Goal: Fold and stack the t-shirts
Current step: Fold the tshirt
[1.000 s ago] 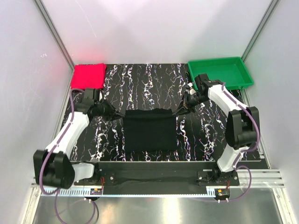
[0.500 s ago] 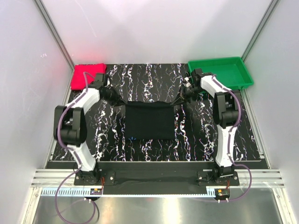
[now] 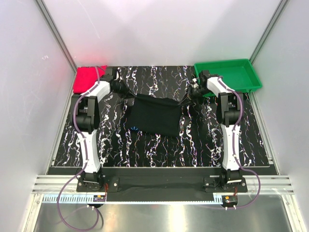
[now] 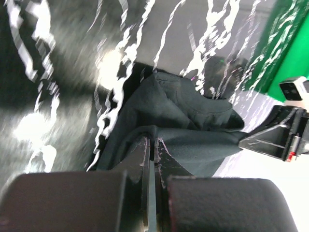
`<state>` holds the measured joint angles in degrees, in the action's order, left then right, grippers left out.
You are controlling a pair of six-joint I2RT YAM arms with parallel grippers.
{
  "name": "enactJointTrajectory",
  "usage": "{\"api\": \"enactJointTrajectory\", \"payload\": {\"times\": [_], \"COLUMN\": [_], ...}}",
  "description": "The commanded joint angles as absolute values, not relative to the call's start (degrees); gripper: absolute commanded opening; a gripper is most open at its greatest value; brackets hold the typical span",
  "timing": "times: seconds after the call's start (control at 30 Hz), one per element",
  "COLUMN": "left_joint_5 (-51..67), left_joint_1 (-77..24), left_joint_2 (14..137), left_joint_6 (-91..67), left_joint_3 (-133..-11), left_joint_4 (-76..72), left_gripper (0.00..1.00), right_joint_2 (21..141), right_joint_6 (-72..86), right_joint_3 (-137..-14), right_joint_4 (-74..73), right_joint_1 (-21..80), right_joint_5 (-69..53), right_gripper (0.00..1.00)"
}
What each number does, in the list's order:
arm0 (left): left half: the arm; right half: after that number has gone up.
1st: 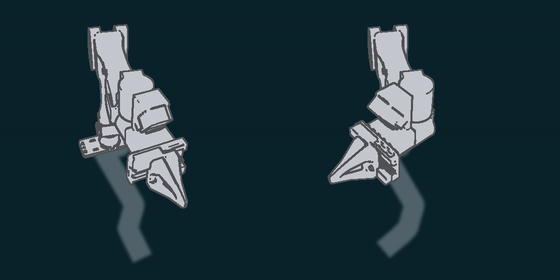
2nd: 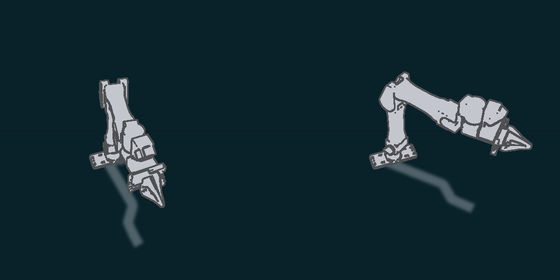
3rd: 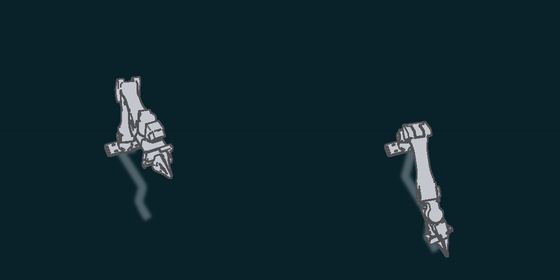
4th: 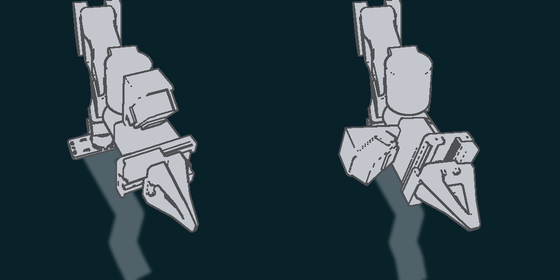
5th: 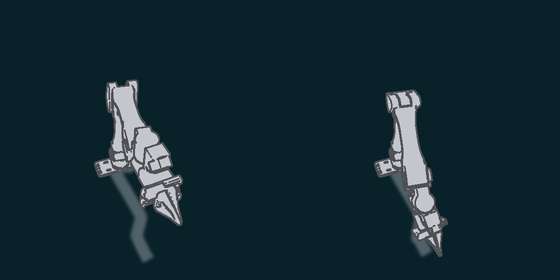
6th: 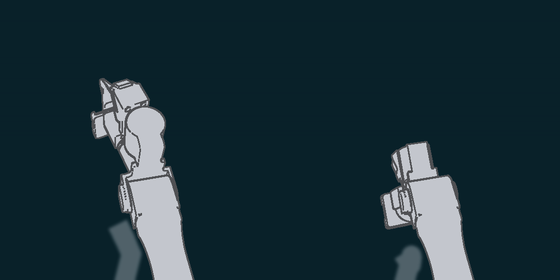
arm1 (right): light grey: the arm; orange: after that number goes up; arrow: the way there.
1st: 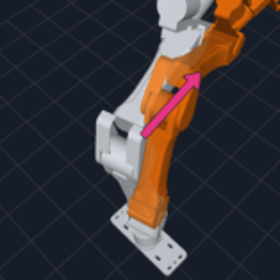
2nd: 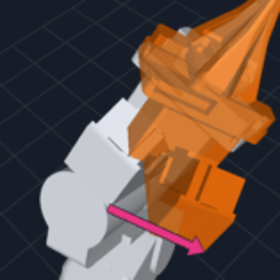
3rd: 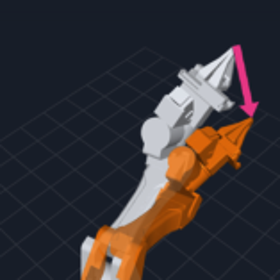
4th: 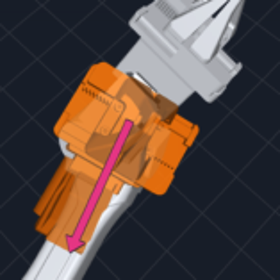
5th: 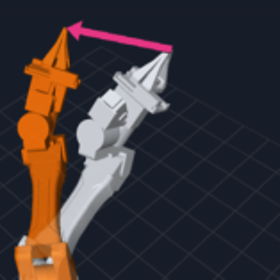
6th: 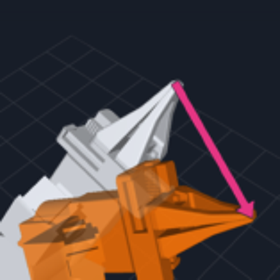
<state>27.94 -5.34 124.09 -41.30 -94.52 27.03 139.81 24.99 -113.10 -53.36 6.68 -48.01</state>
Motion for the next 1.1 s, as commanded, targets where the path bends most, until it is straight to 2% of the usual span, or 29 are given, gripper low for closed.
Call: {"api": "enactJointTrajectory", "payload": {"times": [0.0,0.1,0.13,0.23,0.27,0.33,0.4,0.57,0.6,0.67,0.87,0.93,0.97,1.0,1.07], "left_joint_5": [27.77,27.68,27.77,26.99,25.68,19.80,15.06,16.25,17.65,18.89,25.65,31.62,33.73,37.49,39.37], "left_joint_1": [-3.87,-3.87,-3.87,-3.96,-4.04,-4.22,-4.57,-6.49,-7.11,-8.69,-13.71,-13.71,-13.36,-13.27,-13.01], "left_joint_2": [126.65,126.30,126.30,124.55,123.41,118.58,113.15,105.57,104.69,102.57,102.13,103.88,104.50,106.50,109.15], "left_joint_6": [-39.29,-39.11,-38.85,-36.57,-35.17,-33.41,-30.68,-30.49,-30.67,-31.55,-33.66,-35.15,-37.24,-38.14,-39.02], "left_joint_3": [-99.22,-99.49,-99.84,-100.90,-100.90,-100.90,-99.67,-94.41,-93.26,-89.84,-83.06,-81.66,-80.08,-79.46,-80.32], "left_joint_4": [24.17,23.91,23.82,24.08,24.78,26.01,26.37,26.54,26.54,26.19,19.71,15.49,9.99,7.06,5.02], "left_gripper": [0.02,0.08,0.20,0.31,0.40,0.51,0.54,0.54,0.52,0.49,0.40,0.36,0.29,0.27,0.22], "right_joint_2": [140.80,140.63,140.36,139.05,138.61,137.38,136.76,136.32,135.80,135.01,130.61,128.94,128.59,128.24,128.23], "right_joint_6": [23.38,23.29,23.20,23.11,23.12,21.98,21.01,19.34,19.34,19.34,18.46,18.28,18.89,19.77,24.42], "right_joint_3": [-116.19,-115.41,-115.05,-114.61,-114.78,-116.53,-118.99,-125.41,-126.99,-127.96,-125.52,-122.01,-120.43,-118.76,-113.83], "right_joint_4": [-54.05,-54.05,-54.05,-54.05,-54.57,-56.24,-58.79,-62.93,-62.93,-63.11,-61.27,-59.16,-56.02,-53.90,-47.15], "right_joint_1": [5.19,5.27,5.19,5.27,5.19,5.01,4.92,4.75,4.83,4.92,8.08,10.88,11.68,12.21,13.18], "right_joint_5": [-45.17,-44.83,-44.39,-42.11,-41.06,-37.11,-32.98,-26.72,-25.76,-25.31,-27.33,-29.61,-30.49,-34.85,-38.83], "right_gripper": [0.13,0.14,0.15,0.25,0.28,0.38,0.46,0.50,0.50,0.57,0.58,0.56,0.52,0.44,0.34]}}
